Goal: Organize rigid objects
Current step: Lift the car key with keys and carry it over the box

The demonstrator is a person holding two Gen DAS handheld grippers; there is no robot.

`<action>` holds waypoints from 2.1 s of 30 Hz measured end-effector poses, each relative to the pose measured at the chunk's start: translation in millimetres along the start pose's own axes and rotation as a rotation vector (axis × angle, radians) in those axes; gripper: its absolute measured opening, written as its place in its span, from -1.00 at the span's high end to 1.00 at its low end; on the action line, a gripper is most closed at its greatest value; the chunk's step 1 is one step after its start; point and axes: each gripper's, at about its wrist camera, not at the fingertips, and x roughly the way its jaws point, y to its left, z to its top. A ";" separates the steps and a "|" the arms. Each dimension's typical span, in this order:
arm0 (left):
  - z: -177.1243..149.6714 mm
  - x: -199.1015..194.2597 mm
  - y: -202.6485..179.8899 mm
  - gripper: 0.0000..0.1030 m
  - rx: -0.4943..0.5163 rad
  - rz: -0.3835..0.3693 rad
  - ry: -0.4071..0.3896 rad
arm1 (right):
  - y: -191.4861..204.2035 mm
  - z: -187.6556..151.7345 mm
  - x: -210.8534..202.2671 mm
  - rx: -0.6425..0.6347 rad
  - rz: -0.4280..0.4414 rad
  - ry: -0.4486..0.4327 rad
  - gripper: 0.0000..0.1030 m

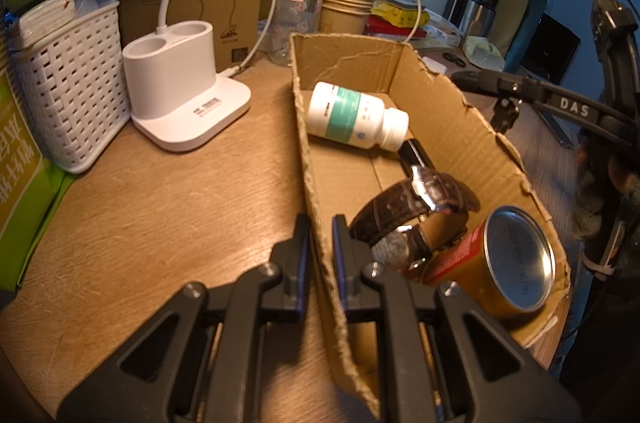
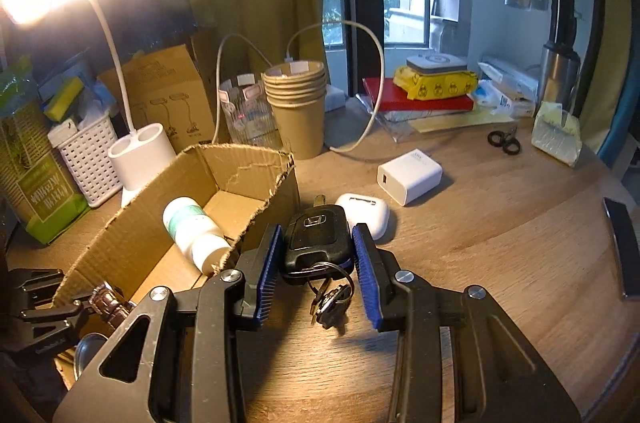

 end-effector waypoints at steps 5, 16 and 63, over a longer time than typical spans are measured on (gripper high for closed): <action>0.0 0.0 0.0 0.77 0.000 0.000 0.000 | 4.8 4.4 -8.6 -0.012 0.000 -0.018 0.26; 0.0 0.3 0.1 0.77 0.001 0.001 0.000 | 15.1 11.9 -25.5 -0.031 0.003 -0.062 0.26; 0.0 0.7 0.3 0.77 -0.002 0.001 0.002 | 76.3 30.0 30.8 -0.105 0.158 0.013 0.26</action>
